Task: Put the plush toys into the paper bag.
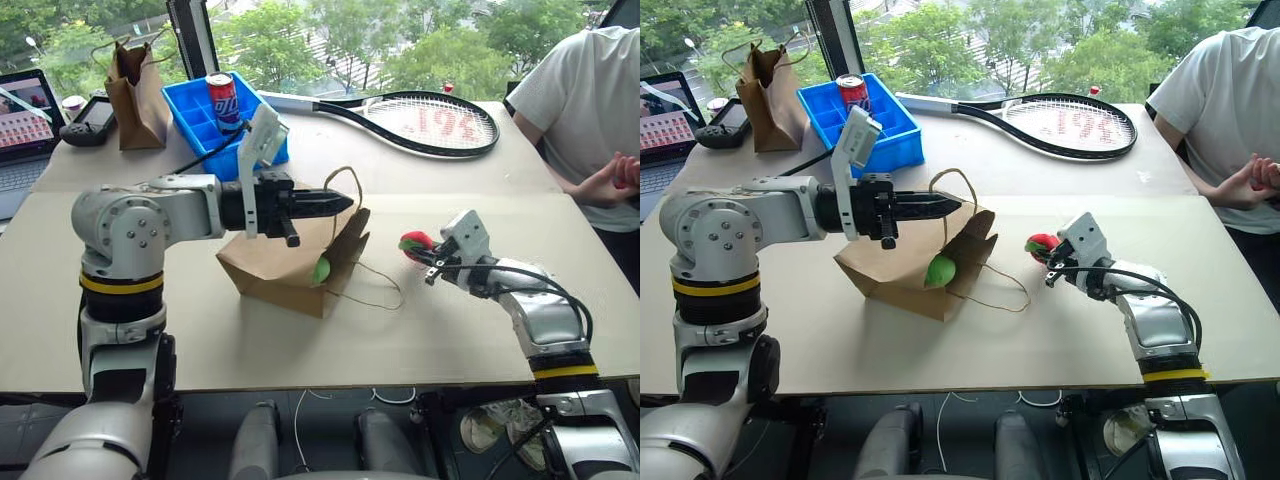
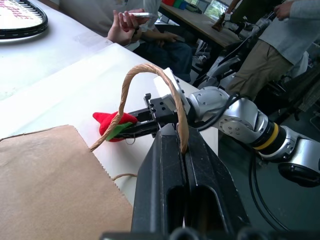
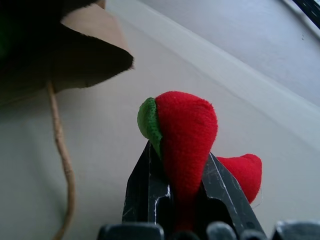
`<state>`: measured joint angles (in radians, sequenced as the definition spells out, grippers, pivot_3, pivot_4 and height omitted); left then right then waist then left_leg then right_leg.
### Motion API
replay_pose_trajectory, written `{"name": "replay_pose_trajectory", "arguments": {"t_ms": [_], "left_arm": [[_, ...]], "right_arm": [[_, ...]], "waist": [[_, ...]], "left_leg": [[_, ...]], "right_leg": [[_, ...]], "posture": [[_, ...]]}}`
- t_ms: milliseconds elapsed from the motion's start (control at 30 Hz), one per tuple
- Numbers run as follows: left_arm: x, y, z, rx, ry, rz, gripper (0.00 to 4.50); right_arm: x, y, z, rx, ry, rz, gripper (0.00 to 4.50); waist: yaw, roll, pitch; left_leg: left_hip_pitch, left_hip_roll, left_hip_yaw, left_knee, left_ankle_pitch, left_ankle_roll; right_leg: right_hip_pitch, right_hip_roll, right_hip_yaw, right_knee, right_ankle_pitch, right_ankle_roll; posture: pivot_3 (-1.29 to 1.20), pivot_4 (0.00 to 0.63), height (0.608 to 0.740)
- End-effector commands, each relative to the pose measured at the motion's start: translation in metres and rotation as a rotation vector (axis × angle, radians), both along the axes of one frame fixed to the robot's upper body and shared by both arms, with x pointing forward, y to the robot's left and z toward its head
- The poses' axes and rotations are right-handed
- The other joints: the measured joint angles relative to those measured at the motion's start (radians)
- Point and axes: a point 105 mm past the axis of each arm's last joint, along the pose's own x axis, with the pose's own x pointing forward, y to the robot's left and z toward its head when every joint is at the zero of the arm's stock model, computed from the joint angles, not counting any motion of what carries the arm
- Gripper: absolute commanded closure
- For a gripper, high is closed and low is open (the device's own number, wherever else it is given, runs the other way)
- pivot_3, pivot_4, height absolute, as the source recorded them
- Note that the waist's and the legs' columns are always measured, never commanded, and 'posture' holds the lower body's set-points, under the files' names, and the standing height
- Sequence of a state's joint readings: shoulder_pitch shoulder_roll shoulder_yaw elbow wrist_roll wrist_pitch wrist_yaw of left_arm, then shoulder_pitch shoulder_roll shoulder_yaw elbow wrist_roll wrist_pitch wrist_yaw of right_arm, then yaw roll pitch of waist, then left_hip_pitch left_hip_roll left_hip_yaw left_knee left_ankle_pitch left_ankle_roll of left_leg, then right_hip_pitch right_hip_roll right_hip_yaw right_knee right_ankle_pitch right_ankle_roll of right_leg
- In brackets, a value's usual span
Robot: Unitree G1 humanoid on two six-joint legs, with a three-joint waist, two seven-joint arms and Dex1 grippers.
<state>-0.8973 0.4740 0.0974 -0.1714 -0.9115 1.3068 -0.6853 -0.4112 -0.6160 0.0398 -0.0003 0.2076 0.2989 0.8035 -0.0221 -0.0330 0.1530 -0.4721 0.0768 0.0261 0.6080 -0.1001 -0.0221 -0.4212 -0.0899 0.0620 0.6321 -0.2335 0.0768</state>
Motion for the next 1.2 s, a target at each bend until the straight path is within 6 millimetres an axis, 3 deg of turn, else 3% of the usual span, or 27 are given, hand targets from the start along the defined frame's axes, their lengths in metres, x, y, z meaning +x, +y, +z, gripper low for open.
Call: {"name": "replay_pose_trajectory", "arguments": {"t_ms": [33, 267, 333, 533, 633, 867, 933, 1200], "left_arm": [[-0.003, -0.004, 0.014, -0.008, -0.062, -0.028, 4.5], [-0.007, -0.009, 0.019, -0.008, -0.072, -0.057, 4.5], [-0.008, -0.01, 0.02, -0.01, -0.074, -0.061, 4.5], [-0.013, -0.01, 0.019, -0.012, -0.072, -0.068, 4.5], [-0.014, -0.008, 0.019, -0.009, -0.074, -0.053, 4.5], [-0.014, 0.0, 0.02, -0.011, -0.088, 0.002, 4.5], [-0.014, 0.002, 0.02, -0.012, -0.09, 0.014, 4.5], [-0.011, 0.012, 0.022, -0.01, -0.099, 0.055, 4.5]], "right_arm": [[-0.028, 0.04, 0.014, -0.091, -0.078, 0.207, 4.5], [-0.038, 0.1, 0.004, -0.18, -0.162, 0.391, 4.5], [-0.032, 0.114, 0.002, -0.198, -0.19, 0.412, 4.5], [-0.008, 0.155, 0.019, -0.239, -0.395, 0.486, 4.5], [-0.01, 0.173, 0.032, -0.161, -0.452, 0.547, 4.5], [-0.016, 0.198, 0.03, 0.019, -0.394, 0.597, 4.5], [-0.017, 0.199, 0.029, 0.034, -0.375, 0.598, 3.49], [-0.023, 0.18, 0.017, -0.005, -0.278, 0.591, 0.89]], "waist": [[0.001, 0.0, 0.0], [0.007, 0.0, 0.0], [0.007, 0.0, 0.0], [0.005, 0.0, 0.0], [0.009, 0.0, 0.0], [0.005, 0.0, 0.0], [0.004, 0.0, 0.0], [0.007, 0.0, 0.0]], "left_leg": [[0.001, 0.0, 0.0, 0.0, 0.0, 0.0], [0.0, 0.0, 0.0, 0.001, -0.002, -0.005], [0.0, 0.0, 0.0, 0.001, -0.002, -0.005], [0.0, 0.0, 0.0, 0.0, 0.0, -0.006], [0.0, 0.0, 0.0, -0.001, 0.001, -0.003], [0.0, 0.0, 0.0, -0.002, 0.002, -0.004], [0.0, 0.0, 0.0, -0.002, 0.002, -0.004], [0.0, 0.0, 0.0, -0.002, -0.001, -0.009]], "right_leg": [[0.0, 0.0, 0.0, 0.0, 0.0, 0.0], [0.0, 0.0, 0.0, 0.0, -0.001, 0.002], [0.0, 0.0, 0.0, 0.0, -0.001, 0.002], [0.0, 0.0, 0.0, 0.0, -0.001, 0.001], [0.0, 0.0, 0.0, 0.0, 0.0, 0.0], [0.0, 0.0, 0.0, 0.0, 0.0, 0.0], [0.0, 0.0, 0.0, 0.001, 0.0, 0.0], [0.0, 0.0, 0.0, 0.001, 0.0, 0.0]], "posture": [[0.0, 0.15, 0.74], [0.0, 0.15, 0.74], [0.0, 0.15, 0.74], [0.0, 0.15, 0.74], [0.0, 0.15, 0.74], [0.0, 0.15, 0.74], [0.0, 0.15, 0.74], [0.0, 0.15, 0.74]]}}
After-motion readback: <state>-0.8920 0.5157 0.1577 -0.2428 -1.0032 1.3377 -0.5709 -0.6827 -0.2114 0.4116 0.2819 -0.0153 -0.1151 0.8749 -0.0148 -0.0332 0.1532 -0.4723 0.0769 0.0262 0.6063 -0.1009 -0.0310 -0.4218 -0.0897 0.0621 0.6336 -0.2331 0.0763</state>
